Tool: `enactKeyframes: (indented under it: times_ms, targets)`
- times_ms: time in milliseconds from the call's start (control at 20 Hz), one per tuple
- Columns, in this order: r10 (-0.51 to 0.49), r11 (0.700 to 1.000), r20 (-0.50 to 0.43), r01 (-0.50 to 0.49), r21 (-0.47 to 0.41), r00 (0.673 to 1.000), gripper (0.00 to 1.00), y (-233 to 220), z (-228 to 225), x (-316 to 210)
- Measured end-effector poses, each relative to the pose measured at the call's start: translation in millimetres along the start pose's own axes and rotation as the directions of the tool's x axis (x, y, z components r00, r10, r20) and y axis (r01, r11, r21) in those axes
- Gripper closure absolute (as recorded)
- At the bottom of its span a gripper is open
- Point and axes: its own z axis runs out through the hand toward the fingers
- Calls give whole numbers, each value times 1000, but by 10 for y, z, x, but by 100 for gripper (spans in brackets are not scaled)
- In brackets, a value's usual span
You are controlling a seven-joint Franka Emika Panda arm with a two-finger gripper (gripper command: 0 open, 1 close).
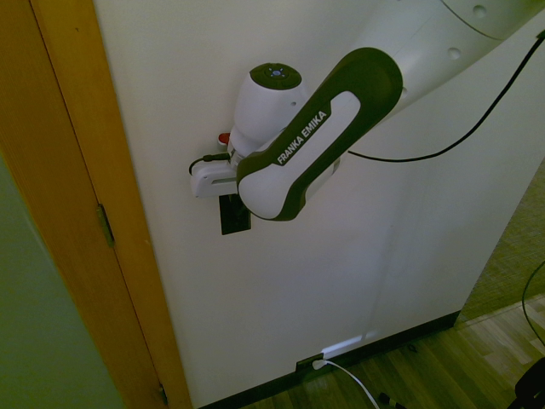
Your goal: Turn off the light
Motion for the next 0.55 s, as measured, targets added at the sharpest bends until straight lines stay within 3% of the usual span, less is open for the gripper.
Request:
enactKeyframes:
  times_ms: [300, 350, 550]
  targets:
    - [-45, 995, -18, 46, 90, 999, 100, 249, -74, -185]
    - [-53, 995, -8, 54, 87, 999, 0, 337, -93, -271]
    - [-54, 992, -7, 54, 115, 999, 0, 707, -256, -462]
